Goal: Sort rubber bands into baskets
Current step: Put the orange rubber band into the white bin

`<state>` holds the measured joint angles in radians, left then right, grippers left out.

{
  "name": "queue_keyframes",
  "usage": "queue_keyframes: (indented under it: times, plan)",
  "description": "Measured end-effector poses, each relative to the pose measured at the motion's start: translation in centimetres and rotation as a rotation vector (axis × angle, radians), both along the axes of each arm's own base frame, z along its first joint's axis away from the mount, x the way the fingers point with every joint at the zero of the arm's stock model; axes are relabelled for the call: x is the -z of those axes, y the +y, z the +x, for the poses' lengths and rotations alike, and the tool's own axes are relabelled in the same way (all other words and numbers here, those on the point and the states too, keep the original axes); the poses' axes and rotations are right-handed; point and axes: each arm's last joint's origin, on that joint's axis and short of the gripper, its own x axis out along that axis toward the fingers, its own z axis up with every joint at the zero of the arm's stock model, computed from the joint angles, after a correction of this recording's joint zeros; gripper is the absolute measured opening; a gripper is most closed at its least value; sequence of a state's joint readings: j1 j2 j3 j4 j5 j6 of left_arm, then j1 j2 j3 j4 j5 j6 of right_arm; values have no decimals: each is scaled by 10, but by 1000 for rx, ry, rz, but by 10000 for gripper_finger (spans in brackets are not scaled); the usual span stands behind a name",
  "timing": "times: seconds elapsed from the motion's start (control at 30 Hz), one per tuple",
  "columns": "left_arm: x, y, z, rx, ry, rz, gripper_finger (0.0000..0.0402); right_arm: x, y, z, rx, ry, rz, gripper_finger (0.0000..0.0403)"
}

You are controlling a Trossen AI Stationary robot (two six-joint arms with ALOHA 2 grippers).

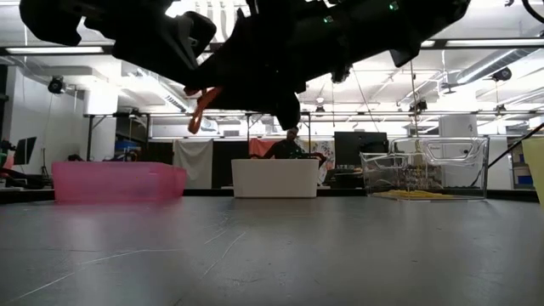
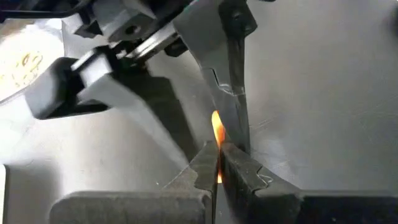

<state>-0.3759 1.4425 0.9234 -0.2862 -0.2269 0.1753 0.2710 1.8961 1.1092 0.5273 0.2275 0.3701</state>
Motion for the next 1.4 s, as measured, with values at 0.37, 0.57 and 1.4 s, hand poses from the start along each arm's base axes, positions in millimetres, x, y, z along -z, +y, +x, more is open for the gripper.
queue_keyframes:
  times: [0.37, 0.57, 1.4]
  plan:
    - [-2, 0, 1, -7, -26, -14, 14, -3, 1, 5, -13, 156, -76, 10]
    - [-5, 1, 1, -45, -22, 9, 72, -1, 0, 4, -17, 271, -111, 9]
    - [-54, 36, -43, -313, -198, 167, 155, -95, -298, -10, 267, 315, -299, 12]
